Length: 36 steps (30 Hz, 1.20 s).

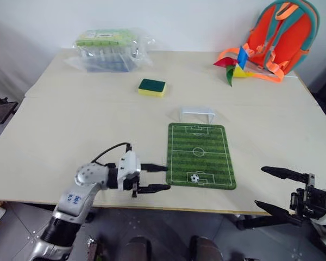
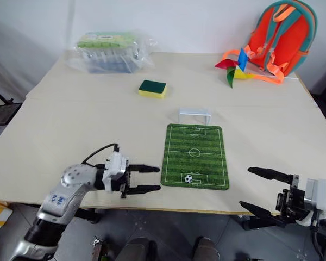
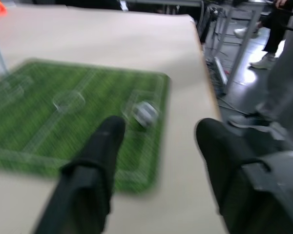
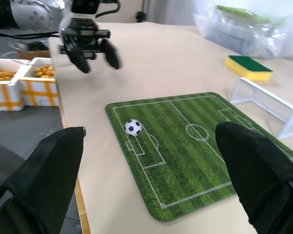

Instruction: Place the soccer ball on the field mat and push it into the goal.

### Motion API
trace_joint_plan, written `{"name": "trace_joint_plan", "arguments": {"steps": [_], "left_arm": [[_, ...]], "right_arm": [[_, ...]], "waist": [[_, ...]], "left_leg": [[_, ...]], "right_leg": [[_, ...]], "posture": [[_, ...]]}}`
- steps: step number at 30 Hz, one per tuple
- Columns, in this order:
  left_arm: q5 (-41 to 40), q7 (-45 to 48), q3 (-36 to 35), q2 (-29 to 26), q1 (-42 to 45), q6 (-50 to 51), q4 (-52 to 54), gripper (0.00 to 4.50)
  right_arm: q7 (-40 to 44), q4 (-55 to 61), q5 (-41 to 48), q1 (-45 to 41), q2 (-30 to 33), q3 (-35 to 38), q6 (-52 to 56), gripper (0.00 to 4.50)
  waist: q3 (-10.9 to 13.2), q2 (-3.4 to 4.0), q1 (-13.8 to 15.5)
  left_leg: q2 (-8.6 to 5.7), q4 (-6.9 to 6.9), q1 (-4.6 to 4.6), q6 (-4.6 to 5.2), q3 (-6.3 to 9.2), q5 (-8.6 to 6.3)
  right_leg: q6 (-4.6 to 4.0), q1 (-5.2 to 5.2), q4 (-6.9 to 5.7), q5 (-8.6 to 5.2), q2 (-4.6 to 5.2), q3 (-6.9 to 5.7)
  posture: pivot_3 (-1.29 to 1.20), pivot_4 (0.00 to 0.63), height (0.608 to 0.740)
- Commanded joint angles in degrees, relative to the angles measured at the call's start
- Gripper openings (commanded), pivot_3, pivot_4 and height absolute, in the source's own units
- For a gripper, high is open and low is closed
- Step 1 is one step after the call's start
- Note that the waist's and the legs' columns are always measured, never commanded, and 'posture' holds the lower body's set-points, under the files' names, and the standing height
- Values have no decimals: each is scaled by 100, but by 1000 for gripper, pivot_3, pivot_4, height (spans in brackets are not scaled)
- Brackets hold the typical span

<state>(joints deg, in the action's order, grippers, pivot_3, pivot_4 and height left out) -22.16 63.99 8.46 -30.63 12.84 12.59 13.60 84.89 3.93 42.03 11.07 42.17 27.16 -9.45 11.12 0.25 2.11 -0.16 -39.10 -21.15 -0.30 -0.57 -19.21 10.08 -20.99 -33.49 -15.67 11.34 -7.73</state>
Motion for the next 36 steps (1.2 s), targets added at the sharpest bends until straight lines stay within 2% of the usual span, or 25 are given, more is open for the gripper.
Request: {"name": "trace_joint_plan", "arguments": {"steps": [1,5,6,8,12,15,28,33,36], "left_arm": [[-65,-64,371,33,-284,128,732,1365],[179,-374,765,262,-352,187,848,80],[215,-433,831,314,-339,193,839,36],[242,-500,898,361,-316,205,820,36],[804,-1287,1267,994,91,373,286,36],[903,-1216,1362,1081,300,284,50,36],[1169,-1304,1538,1584,1001,192,-1000,36],[1475,-1763,1295,2009,1635,-356,-2157,36],[1533,-2180,957,2451,2214,-1045,-3180,36]], "right_arm": [[663,-726,-68,-266,200,54,-446,4500],[761,-1296,107,-358,539,-197,-988,4500],[761,-1382,153,-363,595,-241,-1052,4500],[761,-1497,220,-374,670,-320,-1148,4500],[761,-1811,344,-192,1018,-535,-1444,4500],[761,-1911,422,-125,1071,-579,-1548,4500],[642,-1333,283,293,611,-288,-1435,4500],[-224,-788,207,507,199,-50,-1218,4500],[-1397,-394,189,380,-319,156,-954,4500]], "waist": [[0,0,18],[1,7,23],[1,7,7],[1,7,-17],[0,10,-16],[0,10,-43],[-2,14,-37],[-1,13,33],[-1,13,76]], "left_leg": [[-2,0,5,3,1,-2],[-2,1,5,3,-1,-2],[-1,2,6,2,-3,-2],[1,2,6,1,-3,-2],[-6,0,7,4,-3,-1],[-1,0,13,2,0,-2],[-3,1,10,2,-1,-2],[-3,0,9,2,0,-2],[-3,0,7,2,-1,-2]], "right_leg": [[2,6,3,1,0,6],[3,2,2,1,-2,9],[3,2,2,1,-2,9],[2,2,3,1,-6,9],[7,11,8,4,0,9],[8,18,12,4,-5,6],[8,17,17,4,-4,7],[9,16,21,5,-5,5],[9,13,20,5,-4,6]], "posture": [[0,150,740],[0,150,740],[0,150,740],[0,150,740],[0,150,740],[0,150,740],[0,150,740],[0,150,740],[0,150,740]]}}
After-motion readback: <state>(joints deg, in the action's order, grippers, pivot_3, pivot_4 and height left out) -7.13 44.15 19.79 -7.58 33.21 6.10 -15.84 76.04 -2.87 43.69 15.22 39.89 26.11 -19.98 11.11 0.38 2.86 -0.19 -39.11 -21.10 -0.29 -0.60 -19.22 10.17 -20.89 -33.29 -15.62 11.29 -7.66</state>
